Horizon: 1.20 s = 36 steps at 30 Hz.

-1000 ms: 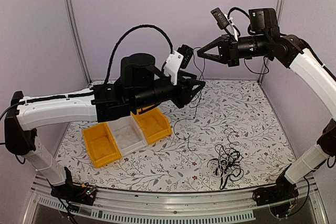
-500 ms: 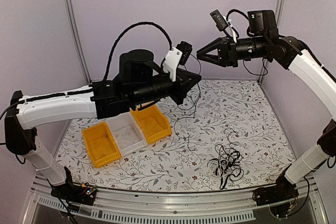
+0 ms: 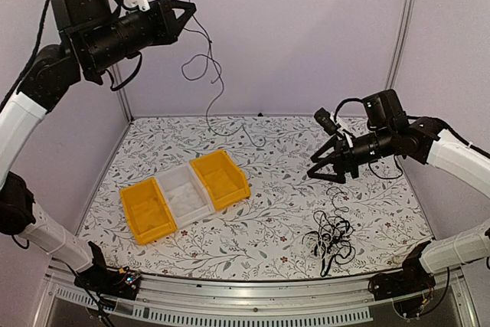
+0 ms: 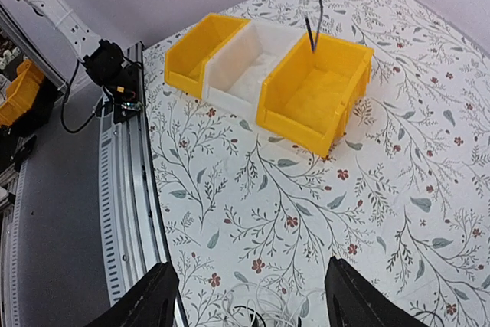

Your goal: Untangle the cables

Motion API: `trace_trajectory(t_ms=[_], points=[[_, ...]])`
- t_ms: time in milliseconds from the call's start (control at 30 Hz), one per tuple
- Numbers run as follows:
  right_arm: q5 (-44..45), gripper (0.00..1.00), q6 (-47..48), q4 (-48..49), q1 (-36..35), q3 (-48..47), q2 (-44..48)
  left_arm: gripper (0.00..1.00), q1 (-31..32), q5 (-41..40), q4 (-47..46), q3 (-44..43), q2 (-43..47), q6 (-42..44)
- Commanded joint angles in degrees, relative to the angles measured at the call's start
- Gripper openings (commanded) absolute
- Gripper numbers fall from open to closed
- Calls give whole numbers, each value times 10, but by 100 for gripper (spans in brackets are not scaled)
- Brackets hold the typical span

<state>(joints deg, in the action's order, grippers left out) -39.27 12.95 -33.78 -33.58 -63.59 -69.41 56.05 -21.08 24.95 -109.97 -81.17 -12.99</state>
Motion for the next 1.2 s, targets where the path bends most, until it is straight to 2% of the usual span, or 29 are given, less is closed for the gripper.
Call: trace_trajectory(t_ms=[0,167,467,700,967,1167], points=[[30,70,38,32,4,51,16,0,-17,-81,138,-36,32,-47],[13,70,29,44,4,48,6,0,-22,-144,192,-6,93,-89],[4,70,42,32,4,40,-12,0,-24,-189,183,204,247,-194],[3,70,44,29,4,47,-14,0,-23,-183,183,322,303,-255],[7,70,46,25,4,48,-13,0,-30,-195,190,369,303,-278],[10,70,48,22,3,54,-6,0,-34,-179,150,310,290,-242]])
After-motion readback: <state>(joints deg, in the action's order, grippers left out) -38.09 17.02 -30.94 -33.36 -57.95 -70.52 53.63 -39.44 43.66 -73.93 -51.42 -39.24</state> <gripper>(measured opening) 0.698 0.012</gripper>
